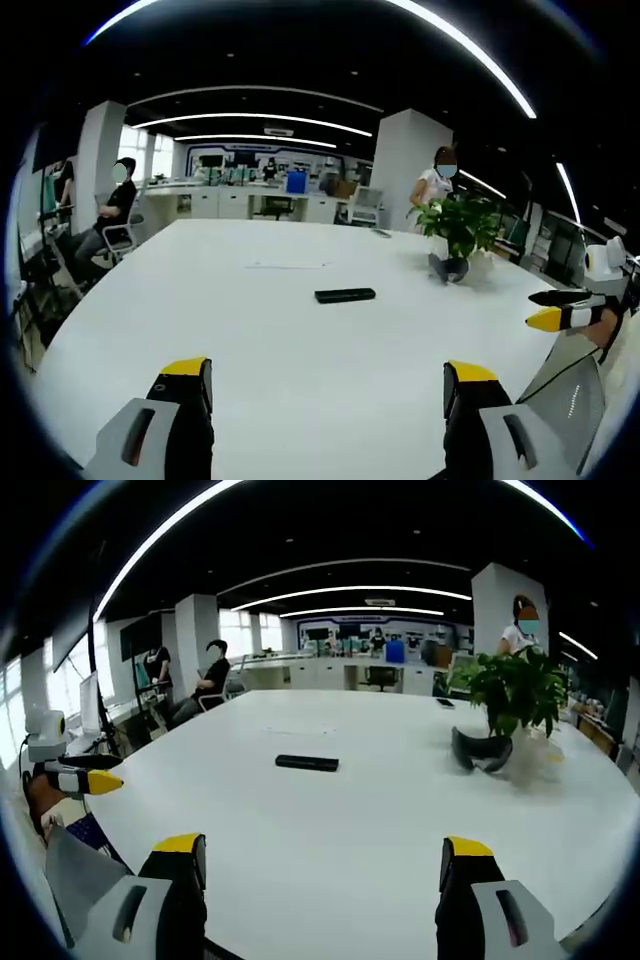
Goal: Press the specified remote control buttons in sequence, fully releasing each button before pressing the next.
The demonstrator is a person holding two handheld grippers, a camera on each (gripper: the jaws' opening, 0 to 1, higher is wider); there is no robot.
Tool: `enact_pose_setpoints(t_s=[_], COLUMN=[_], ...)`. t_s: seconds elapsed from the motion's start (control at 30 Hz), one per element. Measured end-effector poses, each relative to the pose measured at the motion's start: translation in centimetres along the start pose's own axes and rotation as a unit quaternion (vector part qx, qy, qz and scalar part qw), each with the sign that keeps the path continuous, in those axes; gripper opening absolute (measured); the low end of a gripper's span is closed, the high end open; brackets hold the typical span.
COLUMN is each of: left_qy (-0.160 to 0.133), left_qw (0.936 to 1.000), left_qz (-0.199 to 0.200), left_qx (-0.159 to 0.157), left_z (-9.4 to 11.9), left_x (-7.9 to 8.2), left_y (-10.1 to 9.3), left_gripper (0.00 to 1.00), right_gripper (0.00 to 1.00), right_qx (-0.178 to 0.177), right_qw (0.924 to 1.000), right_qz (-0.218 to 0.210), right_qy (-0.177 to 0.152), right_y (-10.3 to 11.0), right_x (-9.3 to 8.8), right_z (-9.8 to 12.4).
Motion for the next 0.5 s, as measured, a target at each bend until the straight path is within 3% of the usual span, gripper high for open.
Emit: enact_pose_setpoints(t_s=[0.5], left_qy=[0.003], left_qw=[1.0000], left_qz=[-0.003], left_qx=[-0.003], left_z=[0.09], left_x=[0.11], left_y=[0.08], left_gripper=[0.99], right_gripper=[0.97], right_qx=[0.008], right_qw=[0.9999], right_qz=[0.012], right_qy=[0.004], right_y=[0.52], right_x=[0.18], right_z=[-0.26])
Point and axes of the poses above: the point that each gripper's makers call its tool centre point, and the gripper's own axes: z roughly backward along the fingers, y roughly to its left, x roughly out of its top, the point moved 4 cm from there along z, roughly backward along the fingers, and after that the axes turned 5 degrees about y, right-handed, at the moved point
